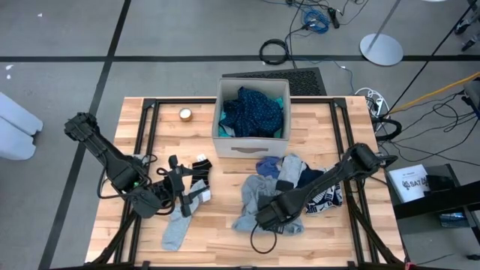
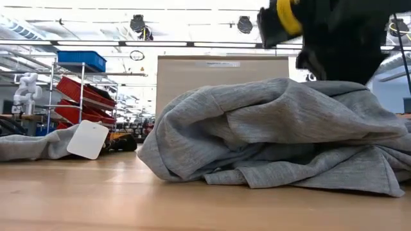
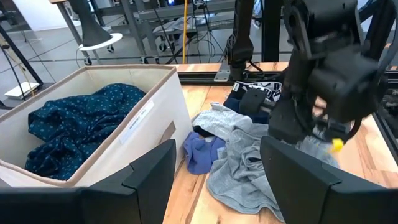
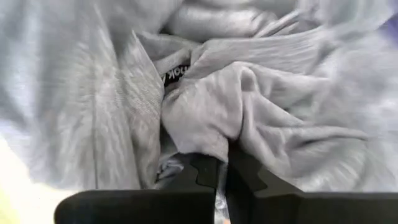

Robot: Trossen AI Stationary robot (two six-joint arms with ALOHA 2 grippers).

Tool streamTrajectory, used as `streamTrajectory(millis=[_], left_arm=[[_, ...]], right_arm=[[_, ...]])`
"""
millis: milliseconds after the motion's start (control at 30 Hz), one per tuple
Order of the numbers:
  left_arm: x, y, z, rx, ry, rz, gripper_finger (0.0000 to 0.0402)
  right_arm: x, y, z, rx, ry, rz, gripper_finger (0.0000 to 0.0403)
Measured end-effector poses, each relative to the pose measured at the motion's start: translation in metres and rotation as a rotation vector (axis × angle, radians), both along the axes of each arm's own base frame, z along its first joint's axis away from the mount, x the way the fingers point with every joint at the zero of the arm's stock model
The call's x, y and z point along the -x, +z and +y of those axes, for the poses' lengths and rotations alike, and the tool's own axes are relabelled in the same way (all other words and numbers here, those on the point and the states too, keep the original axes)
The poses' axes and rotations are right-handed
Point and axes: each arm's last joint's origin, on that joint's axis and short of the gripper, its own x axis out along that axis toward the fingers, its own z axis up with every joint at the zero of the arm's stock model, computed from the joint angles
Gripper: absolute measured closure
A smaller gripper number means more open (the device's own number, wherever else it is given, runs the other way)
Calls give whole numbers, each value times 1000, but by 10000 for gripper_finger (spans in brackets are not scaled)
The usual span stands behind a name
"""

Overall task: Sort clothes
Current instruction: Put the gray shirt into the laundry organizer

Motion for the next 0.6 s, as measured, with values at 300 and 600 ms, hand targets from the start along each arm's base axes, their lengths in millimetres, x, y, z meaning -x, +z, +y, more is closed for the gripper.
streamTrajectory(millis=[300,600], left_arm=[[0,0,0,0,0,0,157],[0,0,0,1,0,0,157]], right_arm=[[2,29,0,-42,-24,-148,401],[-8,33,6,-103,-6,-254,401]])
